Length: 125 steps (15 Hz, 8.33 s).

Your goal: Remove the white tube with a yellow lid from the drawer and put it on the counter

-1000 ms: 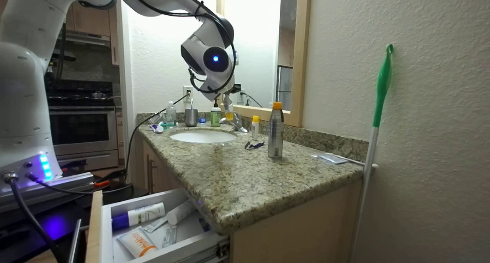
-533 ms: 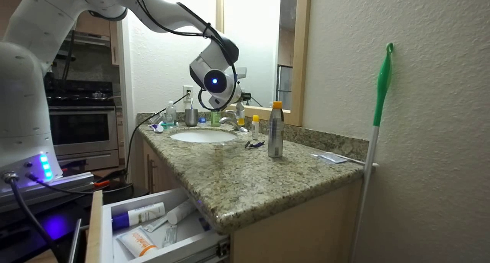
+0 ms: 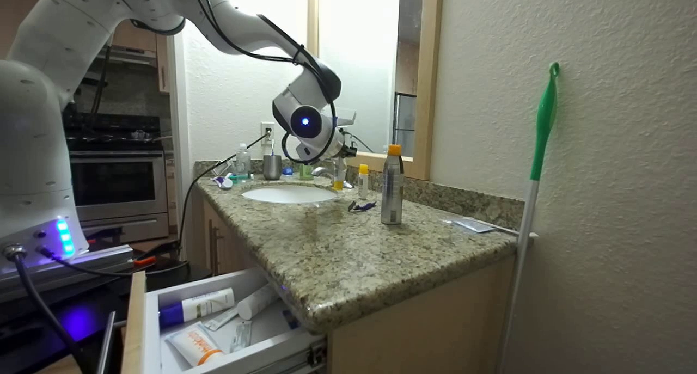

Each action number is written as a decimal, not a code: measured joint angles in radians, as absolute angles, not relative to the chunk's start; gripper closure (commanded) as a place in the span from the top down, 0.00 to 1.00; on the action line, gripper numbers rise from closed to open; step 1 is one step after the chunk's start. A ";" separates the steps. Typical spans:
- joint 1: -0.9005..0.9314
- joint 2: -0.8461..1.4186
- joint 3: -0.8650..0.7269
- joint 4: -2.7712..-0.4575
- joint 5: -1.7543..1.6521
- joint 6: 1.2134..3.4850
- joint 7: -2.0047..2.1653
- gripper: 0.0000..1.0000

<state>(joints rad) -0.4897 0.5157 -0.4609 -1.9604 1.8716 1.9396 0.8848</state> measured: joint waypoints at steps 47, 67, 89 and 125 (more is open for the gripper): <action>-0.613 0.610 -0.392 -1.932 2.044 1.871 0.684 0.02; -0.618 0.629 -0.391 -1.913 2.046 1.880 0.685 0.33; -0.435 0.272 -0.628 -1.943 1.280 2.263 0.991 1.00; -0.247 0.071 -0.634 -2.370 0.259 2.806 1.219 1.00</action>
